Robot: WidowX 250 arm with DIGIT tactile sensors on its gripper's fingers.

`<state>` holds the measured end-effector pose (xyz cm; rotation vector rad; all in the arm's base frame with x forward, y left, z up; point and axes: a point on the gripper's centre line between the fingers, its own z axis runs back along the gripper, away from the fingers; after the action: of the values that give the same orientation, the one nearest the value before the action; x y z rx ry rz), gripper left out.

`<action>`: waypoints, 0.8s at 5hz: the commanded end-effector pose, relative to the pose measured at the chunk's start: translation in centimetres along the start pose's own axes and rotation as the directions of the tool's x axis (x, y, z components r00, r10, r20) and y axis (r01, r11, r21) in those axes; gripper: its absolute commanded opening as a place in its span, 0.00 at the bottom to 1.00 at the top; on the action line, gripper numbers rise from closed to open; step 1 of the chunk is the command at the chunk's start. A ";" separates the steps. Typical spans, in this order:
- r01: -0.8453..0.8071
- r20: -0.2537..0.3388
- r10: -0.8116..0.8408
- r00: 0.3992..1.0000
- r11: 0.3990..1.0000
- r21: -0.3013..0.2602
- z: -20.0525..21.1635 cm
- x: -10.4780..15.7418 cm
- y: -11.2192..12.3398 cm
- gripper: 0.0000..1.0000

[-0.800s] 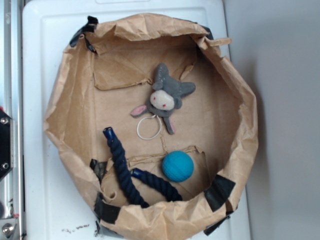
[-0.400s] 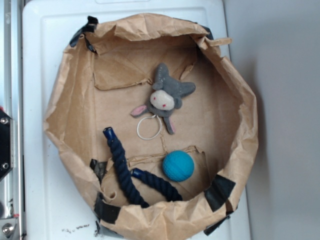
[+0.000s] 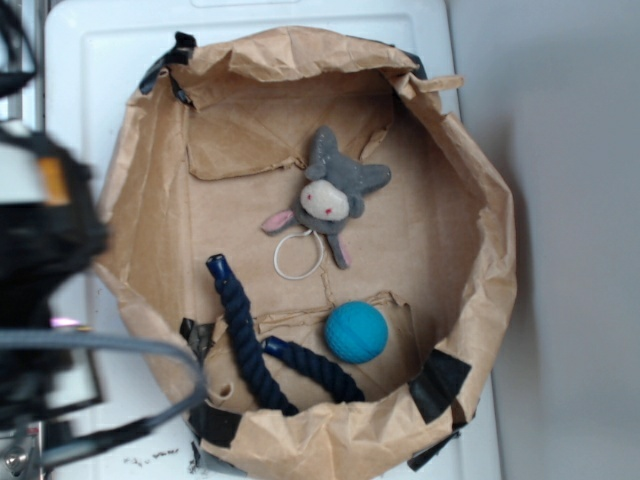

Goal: Grab the gray animal.

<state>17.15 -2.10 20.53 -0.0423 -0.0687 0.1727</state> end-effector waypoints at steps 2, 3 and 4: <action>-0.314 0.064 0.320 0.945 0.946 -0.086 -5.4 7.8 0.8 1.00; -0.314 0.064 0.320 0.945 0.946 -0.086 -5.4 7.8 0.8 1.00; -0.314 0.064 0.320 0.945 0.946 -0.086 -5.4 7.8 0.8 1.00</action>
<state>24.53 -0.93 14.15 -0.1097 -0.0897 0.4678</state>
